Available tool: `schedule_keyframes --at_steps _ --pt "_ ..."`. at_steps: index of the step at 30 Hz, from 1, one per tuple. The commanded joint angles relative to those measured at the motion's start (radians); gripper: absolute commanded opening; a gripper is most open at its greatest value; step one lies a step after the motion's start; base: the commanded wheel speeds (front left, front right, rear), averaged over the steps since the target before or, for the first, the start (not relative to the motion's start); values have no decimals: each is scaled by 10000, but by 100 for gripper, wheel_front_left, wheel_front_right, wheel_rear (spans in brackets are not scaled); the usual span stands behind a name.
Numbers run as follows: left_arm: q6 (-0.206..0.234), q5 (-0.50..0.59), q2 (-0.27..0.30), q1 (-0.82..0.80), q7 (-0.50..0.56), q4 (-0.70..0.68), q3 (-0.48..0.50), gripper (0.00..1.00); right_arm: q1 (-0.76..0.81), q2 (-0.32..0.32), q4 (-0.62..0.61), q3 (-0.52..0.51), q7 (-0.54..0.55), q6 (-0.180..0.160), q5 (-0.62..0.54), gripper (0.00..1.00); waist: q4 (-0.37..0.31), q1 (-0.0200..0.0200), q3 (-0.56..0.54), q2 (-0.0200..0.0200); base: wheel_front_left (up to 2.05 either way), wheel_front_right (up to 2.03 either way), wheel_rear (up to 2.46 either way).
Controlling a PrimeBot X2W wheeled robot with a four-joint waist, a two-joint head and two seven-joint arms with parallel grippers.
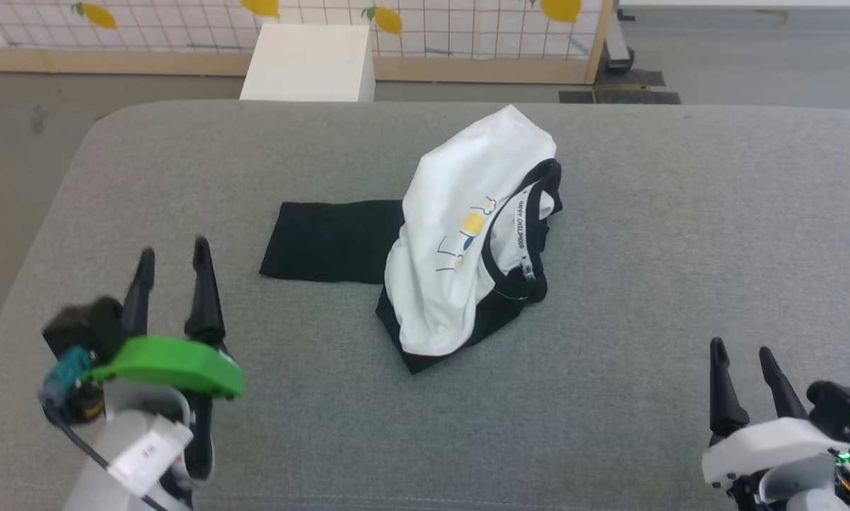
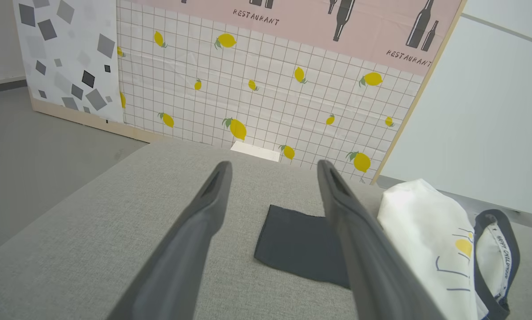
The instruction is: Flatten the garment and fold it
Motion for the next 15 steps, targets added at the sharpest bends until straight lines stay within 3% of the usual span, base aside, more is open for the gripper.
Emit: schedule_keyframes --at_steps 1,3,4,7,15 --pt "122 187 -88 354 -87 -93 -11 100 -267 -4 21 49 135 -15 -49 100 132 1 166 -1 0 0 0" --pt "233 315 -234 632 -130 -182 67 100 -488 -4 17 186 407 -15 -25 100 154 1 273 -1 0 0 0" --pt "328 428 -442 890 -156 -340 199 100 -1123 -4 100 524 1263 -15 -28 100 130 1 493 -1 0 0 0" --pt "397 391 -787 1087 -166 -555 318 100 -2243 -4 234 925 2394 -15 25 100 183 1 753 -1 0 0 0" --pt "188 661 -1147 818 -170 -898 289 100 -5860 -4 1063 1454 5416 -15 -816 100 777 1 1716 -1 0 0 0"
